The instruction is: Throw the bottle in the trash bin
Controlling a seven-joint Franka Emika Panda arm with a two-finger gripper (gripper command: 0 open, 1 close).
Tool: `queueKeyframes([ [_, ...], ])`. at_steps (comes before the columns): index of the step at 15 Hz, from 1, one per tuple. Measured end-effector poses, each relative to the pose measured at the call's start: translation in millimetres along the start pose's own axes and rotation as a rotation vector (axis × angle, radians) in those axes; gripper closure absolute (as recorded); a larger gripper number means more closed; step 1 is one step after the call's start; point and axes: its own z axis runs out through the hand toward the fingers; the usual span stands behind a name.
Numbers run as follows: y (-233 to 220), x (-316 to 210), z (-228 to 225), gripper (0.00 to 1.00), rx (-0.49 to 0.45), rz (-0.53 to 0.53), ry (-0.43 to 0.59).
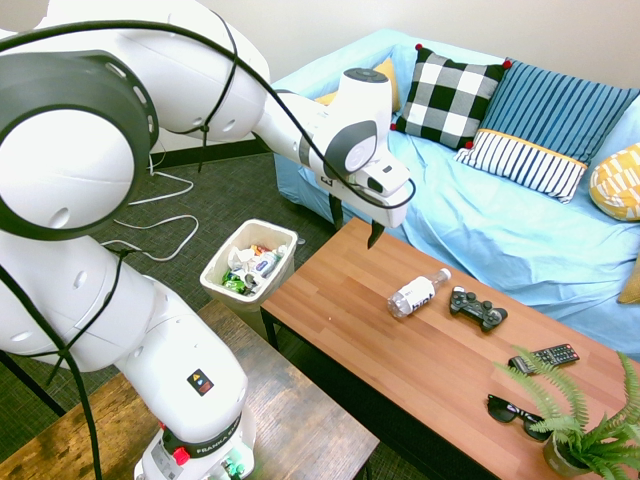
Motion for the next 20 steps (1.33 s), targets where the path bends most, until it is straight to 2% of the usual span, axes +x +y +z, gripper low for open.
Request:
queueKeyframes([
  [3,3,8,1,0.00,0.001,0.011,0.013],
  [7,30,66,26,0.00,-0.027,0.087,0.050],
  [15,-19,154,139,0.00,-0.127,0.194,0.018],
  [20,-28,169,202,0.00,-0.194,0.203,-0.017],
])
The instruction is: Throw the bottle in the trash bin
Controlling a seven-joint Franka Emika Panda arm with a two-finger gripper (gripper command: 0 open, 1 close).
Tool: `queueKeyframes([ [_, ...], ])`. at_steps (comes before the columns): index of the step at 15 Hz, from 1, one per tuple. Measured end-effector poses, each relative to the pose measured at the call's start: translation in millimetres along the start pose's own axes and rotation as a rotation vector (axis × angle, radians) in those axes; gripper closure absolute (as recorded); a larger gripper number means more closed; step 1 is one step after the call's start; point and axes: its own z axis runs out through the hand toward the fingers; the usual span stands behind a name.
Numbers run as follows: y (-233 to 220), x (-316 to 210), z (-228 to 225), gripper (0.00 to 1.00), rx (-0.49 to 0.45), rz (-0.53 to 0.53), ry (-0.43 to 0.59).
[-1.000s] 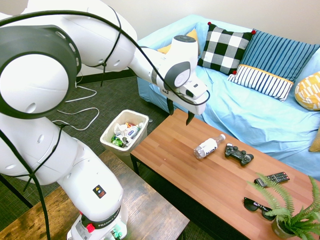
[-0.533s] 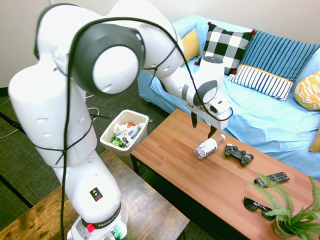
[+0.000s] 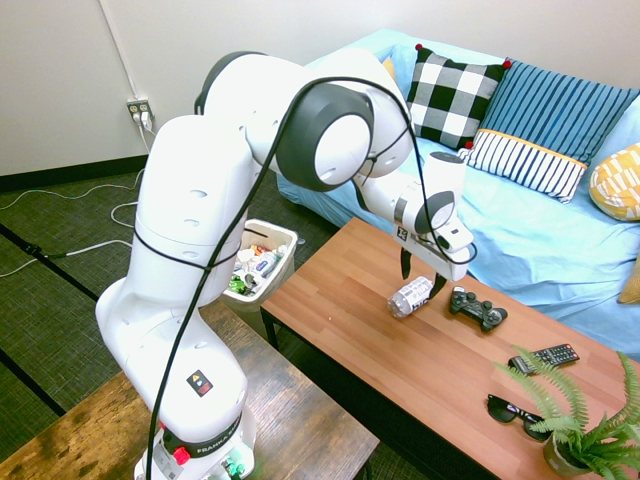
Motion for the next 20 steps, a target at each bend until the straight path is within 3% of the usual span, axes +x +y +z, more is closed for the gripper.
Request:
queueKeyframes([
  [5,-20,-8,39,0.00,-0.054,-0.010,-0.001],
  [6,-21,-8,46,1.00,-0.062,-0.006,-0.007],
  [20,-34,5,63,1.00,-0.013,-0.047,-0.071],
])
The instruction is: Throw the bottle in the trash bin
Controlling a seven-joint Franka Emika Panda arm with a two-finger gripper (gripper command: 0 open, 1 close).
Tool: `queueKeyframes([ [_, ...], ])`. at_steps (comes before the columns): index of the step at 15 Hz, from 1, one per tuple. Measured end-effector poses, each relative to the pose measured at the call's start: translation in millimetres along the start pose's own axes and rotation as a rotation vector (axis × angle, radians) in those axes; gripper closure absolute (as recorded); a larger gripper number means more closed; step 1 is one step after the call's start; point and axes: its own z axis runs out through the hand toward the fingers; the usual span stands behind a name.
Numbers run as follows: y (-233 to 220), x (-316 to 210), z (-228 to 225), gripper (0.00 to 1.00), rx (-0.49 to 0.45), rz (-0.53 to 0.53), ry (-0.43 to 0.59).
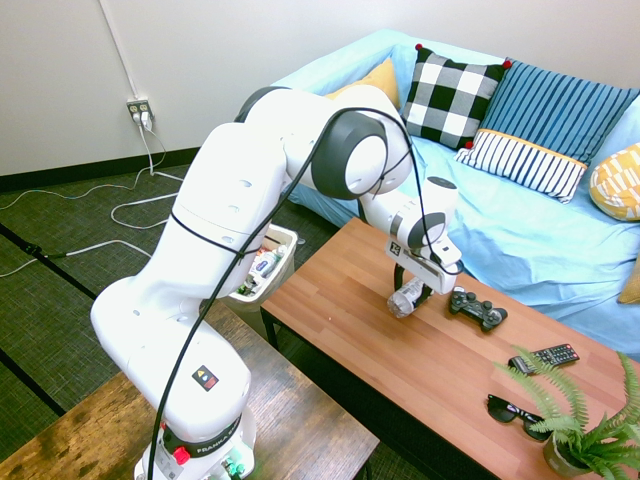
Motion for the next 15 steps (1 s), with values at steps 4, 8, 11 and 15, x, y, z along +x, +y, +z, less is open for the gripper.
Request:
queueKeyframes([
  [4,4,11,-15,1.00,0.034,0.017,-0.004],
  [8,2,-15,-103,1.00,0.136,-0.047,0.020],
  [11,-14,-111,-167,1.00,0.166,-0.162,0.075],
  [15,-32,-313,-192,1.00,0.148,-0.304,0.149],
])
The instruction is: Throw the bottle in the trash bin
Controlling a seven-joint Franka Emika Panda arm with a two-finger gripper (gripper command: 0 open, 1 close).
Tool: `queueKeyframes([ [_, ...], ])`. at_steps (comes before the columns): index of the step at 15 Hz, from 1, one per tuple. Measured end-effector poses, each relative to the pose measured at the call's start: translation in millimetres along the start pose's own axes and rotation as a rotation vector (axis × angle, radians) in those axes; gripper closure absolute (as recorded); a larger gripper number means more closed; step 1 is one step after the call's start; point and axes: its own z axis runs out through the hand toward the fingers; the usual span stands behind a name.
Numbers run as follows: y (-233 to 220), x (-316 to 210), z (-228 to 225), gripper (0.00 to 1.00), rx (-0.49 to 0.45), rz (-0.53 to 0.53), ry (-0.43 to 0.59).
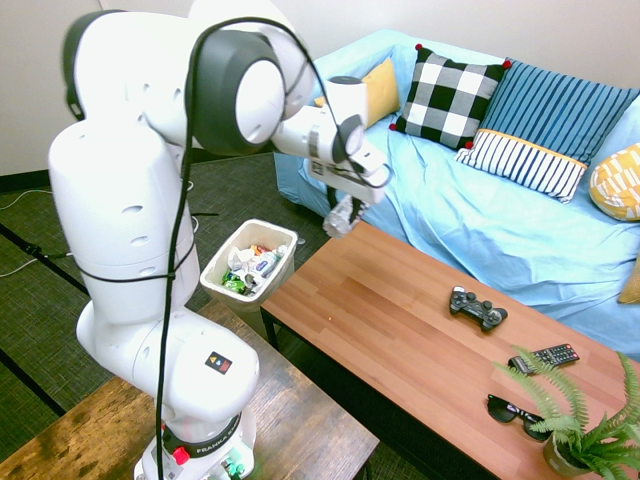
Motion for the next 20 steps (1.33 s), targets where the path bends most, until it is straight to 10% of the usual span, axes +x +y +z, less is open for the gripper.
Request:
queueKeyframes([
  [8,-119,-160,74,1.00,-0.070,-0.109,0.041],
  [9,-132,-163,89,0.00,-0.082,-0.110,0.037],
  [20,-165,-158,107,0.00,-0.148,-0.085,0.045],
])
